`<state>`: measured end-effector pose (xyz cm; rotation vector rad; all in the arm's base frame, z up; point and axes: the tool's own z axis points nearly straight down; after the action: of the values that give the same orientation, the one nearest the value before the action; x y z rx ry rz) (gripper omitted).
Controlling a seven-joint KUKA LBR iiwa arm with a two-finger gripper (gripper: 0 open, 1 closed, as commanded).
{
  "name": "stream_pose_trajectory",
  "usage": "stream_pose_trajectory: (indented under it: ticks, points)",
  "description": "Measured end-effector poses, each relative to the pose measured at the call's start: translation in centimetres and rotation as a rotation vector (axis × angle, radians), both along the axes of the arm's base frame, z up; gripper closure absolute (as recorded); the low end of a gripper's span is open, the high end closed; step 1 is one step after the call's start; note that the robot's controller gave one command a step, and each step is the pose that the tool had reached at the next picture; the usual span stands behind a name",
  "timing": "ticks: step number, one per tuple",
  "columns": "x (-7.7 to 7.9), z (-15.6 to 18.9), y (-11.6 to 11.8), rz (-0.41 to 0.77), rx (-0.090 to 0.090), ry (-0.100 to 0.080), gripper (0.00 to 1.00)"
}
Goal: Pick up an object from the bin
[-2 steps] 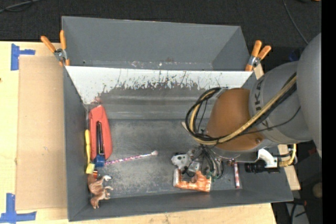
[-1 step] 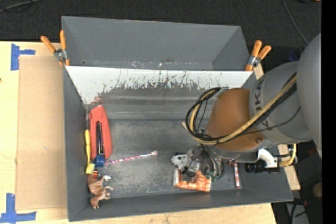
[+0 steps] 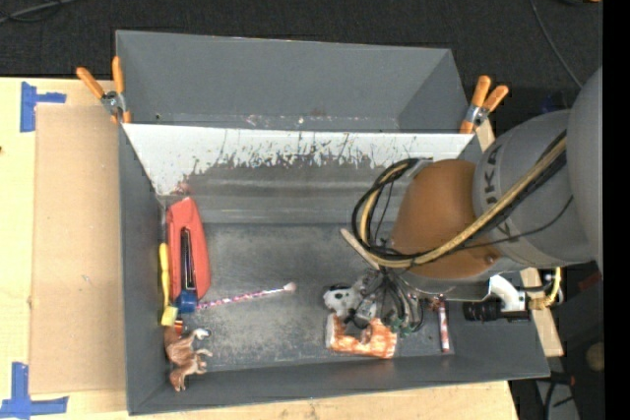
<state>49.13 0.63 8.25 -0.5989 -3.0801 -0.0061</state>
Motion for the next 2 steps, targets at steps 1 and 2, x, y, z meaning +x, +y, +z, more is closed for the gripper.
stream_pose_trajectory:
  ticks: [1, 2]
  points:
    - [-0.2, 4.3, 0.0, 0.001, 0.000, 0.008, 1.00]
    - [-0.2, 8.0, 0.0, 0.003, 0.000, 0.010, 1.00]
